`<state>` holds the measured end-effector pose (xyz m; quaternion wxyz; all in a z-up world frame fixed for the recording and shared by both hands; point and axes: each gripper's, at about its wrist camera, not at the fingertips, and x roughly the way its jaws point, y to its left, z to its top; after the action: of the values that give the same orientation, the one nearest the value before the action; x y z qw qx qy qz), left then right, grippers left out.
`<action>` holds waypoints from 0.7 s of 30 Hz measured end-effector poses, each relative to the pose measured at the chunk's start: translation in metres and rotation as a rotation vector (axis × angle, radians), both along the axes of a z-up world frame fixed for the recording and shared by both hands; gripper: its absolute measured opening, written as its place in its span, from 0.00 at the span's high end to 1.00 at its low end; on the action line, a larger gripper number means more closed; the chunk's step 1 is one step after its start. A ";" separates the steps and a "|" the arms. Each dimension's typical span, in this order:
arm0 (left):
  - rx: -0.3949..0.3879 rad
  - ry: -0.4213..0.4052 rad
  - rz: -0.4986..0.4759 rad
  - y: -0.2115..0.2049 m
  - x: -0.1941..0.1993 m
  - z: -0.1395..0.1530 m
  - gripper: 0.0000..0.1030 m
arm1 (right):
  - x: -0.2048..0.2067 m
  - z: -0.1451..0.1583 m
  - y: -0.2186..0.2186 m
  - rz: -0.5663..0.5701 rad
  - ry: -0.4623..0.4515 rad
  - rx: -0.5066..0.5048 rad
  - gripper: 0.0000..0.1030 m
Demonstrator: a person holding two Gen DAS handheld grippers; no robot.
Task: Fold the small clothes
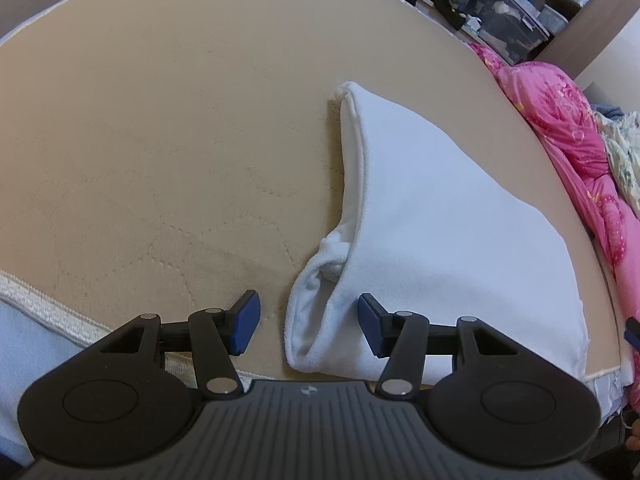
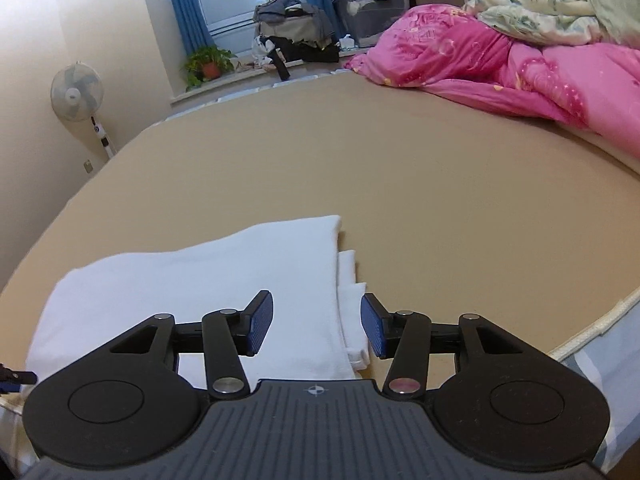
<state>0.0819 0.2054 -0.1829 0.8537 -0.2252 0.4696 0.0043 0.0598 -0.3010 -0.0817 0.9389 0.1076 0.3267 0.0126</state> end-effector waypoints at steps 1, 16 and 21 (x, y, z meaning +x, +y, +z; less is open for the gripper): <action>-0.008 0.000 0.006 0.001 -0.002 0.000 0.43 | 0.001 -0.001 0.004 0.009 -0.003 -0.023 0.51; -0.322 0.005 0.216 0.004 -0.043 -0.016 0.44 | 0.005 -0.005 0.010 0.041 0.011 -0.003 0.51; -0.328 -0.013 0.328 -0.002 -0.045 -0.019 0.44 | 0.003 -0.006 0.010 0.043 0.010 0.001 0.51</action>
<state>0.0370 0.2033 -0.2021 0.7967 -0.4340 0.4157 0.0650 0.0629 -0.2913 -0.0877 0.9367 0.1012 0.3336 0.0323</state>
